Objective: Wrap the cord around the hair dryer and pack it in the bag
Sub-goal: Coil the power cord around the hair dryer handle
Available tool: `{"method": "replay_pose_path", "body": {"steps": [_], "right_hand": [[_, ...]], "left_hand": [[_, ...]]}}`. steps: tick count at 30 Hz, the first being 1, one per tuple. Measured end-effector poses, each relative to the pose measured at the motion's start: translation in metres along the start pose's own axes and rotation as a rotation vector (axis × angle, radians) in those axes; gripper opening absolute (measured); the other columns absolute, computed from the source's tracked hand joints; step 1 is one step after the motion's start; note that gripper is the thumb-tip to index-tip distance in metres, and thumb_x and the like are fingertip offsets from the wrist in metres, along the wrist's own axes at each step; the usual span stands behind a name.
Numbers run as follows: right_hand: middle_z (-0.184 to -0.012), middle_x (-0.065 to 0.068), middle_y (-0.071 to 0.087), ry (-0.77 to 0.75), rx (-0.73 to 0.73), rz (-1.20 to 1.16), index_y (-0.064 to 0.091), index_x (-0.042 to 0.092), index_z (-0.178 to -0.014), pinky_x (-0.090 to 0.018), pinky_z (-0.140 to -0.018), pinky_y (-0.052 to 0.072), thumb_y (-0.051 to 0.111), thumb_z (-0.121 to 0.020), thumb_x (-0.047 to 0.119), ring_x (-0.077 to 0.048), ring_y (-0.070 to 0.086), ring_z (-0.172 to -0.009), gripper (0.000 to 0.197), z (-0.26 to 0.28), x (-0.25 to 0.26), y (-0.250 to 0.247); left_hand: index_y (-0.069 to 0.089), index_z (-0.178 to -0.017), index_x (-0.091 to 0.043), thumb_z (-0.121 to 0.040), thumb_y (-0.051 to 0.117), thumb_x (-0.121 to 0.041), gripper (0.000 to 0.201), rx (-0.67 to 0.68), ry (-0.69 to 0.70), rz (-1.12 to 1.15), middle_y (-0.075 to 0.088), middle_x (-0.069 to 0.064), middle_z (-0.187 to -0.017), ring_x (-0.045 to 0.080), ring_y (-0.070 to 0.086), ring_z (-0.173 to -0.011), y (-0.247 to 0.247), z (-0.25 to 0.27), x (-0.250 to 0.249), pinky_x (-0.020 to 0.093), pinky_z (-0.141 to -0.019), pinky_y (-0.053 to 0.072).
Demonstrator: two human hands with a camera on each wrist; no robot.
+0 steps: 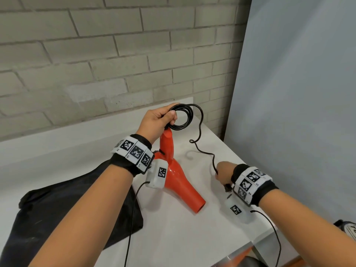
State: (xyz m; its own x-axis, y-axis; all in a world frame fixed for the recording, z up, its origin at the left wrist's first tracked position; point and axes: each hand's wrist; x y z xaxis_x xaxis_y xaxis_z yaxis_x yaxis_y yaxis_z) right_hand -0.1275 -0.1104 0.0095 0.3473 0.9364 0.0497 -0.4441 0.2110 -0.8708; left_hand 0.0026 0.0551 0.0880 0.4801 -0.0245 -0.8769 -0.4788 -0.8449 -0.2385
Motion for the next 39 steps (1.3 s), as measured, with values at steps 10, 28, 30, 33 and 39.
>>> {"method": "replay_pose_path", "body": {"steps": [10, 28, 30, 33, 39], "right_hand": [[-0.080, -0.006, 0.060, -0.558, -0.666, -1.537, 0.050, 0.017, -0.076, -0.035, -0.084, 0.051, 0.047, -0.084, -0.015, -0.021, 0.059, -0.081, 0.033, 0.005, -0.008, -0.066], [-0.086, 0.008, 0.042, -0.463, -1.183, -1.048, 0.054, 0.008, -0.088, -0.002, -0.066, 0.037, 0.069, -0.080, 0.019, 0.001, 0.042, -0.073, 0.020, -0.030, 0.055, -0.082], [-0.087, 0.002, 0.044, -0.431, -1.148, -1.041, 0.047, 0.010, -0.087, -0.006, -0.061, 0.037, 0.066, -0.081, 0.017, -0.004, 0.042, -0.071, 0.021, -0.031, 0.061, -0.087], [-0.080, 0.007, 0.040, -0.383, -1.089, -1.161, 0.036, 0.014, -0.082, -0.009, -0.057, 0.037, 0.062, -0.080, 0.005, 0.004, 0.042, -0.069, 0.027, -0.036, 0.065, -0.092], [-0.084, -0.006, 0.059, -0.581, -0.868, -1.010, 0.036, 0.017, -0.091, -0.007, -0.055, 0.039, 0.043, -0.085, -0.003, -0.007, 0.052, -0.069, 0.022, -0.039, 0.062, -0.098]], "left_hand": [[0.061, -0.106, 0.007, -0.092, 0.046, -0.006, 0.025, -0.082, -0.076, 0.001, 0.057, -0.016, -0.049, -0.002, 0.048, -0.053, 0.007, -0.006, 0.000, 0.006, -0.062, 0.040], [0.055, -0.119, -0.020, -0.092, 0.044, -0.007, 0.032, 0.002, -0.055, 0.046, 0.059, -0.015, -0.058, -0.002, 0.048, -0.058, 0.018, -0.014, -0.003, 0.008, -0.064, 0.041], [0.055, -0.119, -0.022, -0.092, 0.044, -0.006, 0.033, 0.010, -0.053, 0.063, 0.059, -0.008, -0.068, -0.002, 0.049, -0.059, 0.017, -0.015, -0.003, 0.010, -0.066, 0.042], [0.055, -0.116, -0.025, -0.092, 0.043, -0.004, 0.034, 0.022, -0.059, 0.107, 0.063, -0.010, -0.072, 0.000, 0.050, -0.060, 0.015, -0.015, -0.003, 0.011, -0.067, 0.044], [0.056, -0.112, -0.024, -0.091, 0.043, 0.000, 0.035, -0.039, -0.053, 0.182, 0.065, -0.012, -0.064, 0.001, 0.049, -0.055, 0.009, -0.013, -0.002, 0.012, -0.063, 0.045]]}}
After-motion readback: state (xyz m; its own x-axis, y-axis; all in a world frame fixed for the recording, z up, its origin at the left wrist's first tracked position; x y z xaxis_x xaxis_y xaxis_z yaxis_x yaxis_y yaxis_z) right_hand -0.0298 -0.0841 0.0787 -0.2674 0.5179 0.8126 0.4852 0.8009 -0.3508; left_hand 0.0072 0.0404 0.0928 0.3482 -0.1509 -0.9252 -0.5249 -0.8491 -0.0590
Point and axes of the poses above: each hand's wrist, its own z-axis away from the middle knuckle, its own y-axis out of the palm, x = y × z
